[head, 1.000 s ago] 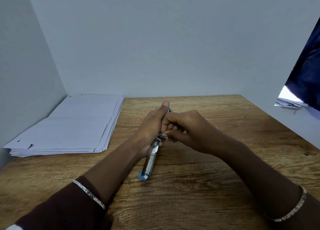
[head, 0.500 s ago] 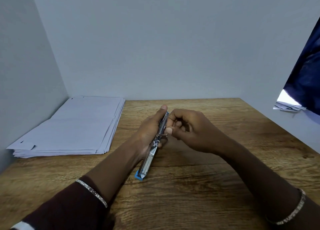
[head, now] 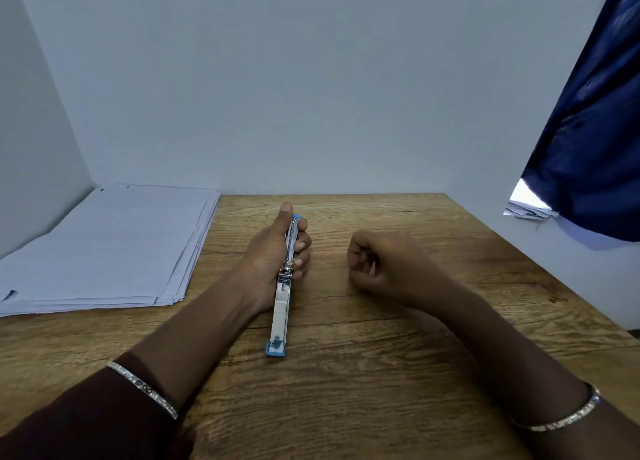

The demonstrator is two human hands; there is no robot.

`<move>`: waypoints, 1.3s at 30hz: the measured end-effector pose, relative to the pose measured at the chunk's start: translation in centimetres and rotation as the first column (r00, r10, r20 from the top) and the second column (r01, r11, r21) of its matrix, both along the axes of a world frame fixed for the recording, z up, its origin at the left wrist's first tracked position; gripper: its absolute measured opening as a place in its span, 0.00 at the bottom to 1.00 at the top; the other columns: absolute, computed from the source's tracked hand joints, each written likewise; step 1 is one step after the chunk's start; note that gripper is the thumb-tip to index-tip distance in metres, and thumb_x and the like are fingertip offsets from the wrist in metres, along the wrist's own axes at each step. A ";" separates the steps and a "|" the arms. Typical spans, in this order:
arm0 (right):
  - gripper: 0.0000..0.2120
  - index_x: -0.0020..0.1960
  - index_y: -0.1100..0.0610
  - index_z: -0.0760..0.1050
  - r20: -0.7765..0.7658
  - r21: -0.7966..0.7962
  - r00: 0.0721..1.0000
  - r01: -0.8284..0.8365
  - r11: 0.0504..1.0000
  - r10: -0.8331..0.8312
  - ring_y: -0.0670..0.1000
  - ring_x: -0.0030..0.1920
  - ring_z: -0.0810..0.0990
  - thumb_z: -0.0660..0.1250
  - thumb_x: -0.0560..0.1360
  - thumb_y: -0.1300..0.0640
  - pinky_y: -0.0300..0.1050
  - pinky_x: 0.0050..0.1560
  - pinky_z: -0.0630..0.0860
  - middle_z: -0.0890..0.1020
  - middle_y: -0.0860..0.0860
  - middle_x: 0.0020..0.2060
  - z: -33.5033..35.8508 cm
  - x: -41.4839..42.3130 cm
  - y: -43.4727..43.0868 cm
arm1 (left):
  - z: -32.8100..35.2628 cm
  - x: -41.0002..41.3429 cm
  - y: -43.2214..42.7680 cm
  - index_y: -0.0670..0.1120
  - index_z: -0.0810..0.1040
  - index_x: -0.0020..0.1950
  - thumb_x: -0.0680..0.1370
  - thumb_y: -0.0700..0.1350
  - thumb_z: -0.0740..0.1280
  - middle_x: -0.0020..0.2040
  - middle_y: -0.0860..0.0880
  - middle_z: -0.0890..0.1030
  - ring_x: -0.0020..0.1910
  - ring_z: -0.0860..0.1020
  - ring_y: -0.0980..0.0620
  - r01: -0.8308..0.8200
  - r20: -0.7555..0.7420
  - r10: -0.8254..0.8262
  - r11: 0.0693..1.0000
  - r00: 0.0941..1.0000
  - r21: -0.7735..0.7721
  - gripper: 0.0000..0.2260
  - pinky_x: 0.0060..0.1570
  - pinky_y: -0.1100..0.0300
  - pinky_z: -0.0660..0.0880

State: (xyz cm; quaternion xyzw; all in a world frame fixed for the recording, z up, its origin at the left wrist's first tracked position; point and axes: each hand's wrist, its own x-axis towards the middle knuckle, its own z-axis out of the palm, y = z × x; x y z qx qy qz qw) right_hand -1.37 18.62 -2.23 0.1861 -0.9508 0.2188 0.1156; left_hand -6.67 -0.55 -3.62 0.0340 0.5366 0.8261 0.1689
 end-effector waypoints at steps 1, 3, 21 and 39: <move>0.06 0.45 0.54 0.78 -0.009 0.029 1.000 -0.002 1.000 0.002 0.47 0.38 0.81 0.72 0.71 0.62 0.40 0.38 0.76 0.83 0.48 0.37 -0.1 0.0 -0.1 | 0.0 0.0 0.0 0.46 0.72 0.43 0.83 0.60 0.56 0.27 0.50 0.66 0.17 0.64 0.55 -0.001 0.003 0.001 1.000 1.000 0.014 0.20 0.17 0.67 0.61; 0.07 0.48 0.52 0.78 -0.025 0.073 1.000 -0.007 0.997 0.008 0.45 0.38 0.80 0.71 0.72 0.61 0.33 0.36 0.71 0.84 0.47 0.38 -0.4 0.0 -0.2 | -0.1 0.0 0.0 0.46 0.72 0.43 0.83 0.61 0.56 0.27 0.49 0.66 0.17 0.64 0.55 0.004 0.015 -0.004 1.000 1.000 0.025 0.21 0.17 0.67 0.61; 0.05 0.40 0.53 0.85 -0.083 -0.121 0.826 0.546 0.829 -0.557 0.49 0.43 0.82 0.70 0.73 0.58 0.40 0.39 0.70 0.83 0.45 0.34 1.3 -0.2 4.4 | -0.3 0.3 0.3 0.47 0.64 0.34 0.81 0.48 0.66 0.22 0.51 0.63 0.15 0.60 0.58 0.126 0.058 -0.128 0.991 0.990 0.046 0.19 0.12 0.69 0.57; 0.11 0.48 0.52 0.82 0.046 -0.440 0.937 0.331 0.835 -0.347 0.48 0.36 0.84 0.78 0.66 0.55 0.46 0.40 0.82 0.85 0.47 0.38 0.2 0.0 1.3 | -1.0 0.7 0.8 0.40 0.82 0.59 0.71 0.41 0.74 0.37 0.47 0.84 0.17 0.62 0.60 0.087 -0.046 -0.086 0.995 0.995 0.039 0.17 0.16 0.68 0.62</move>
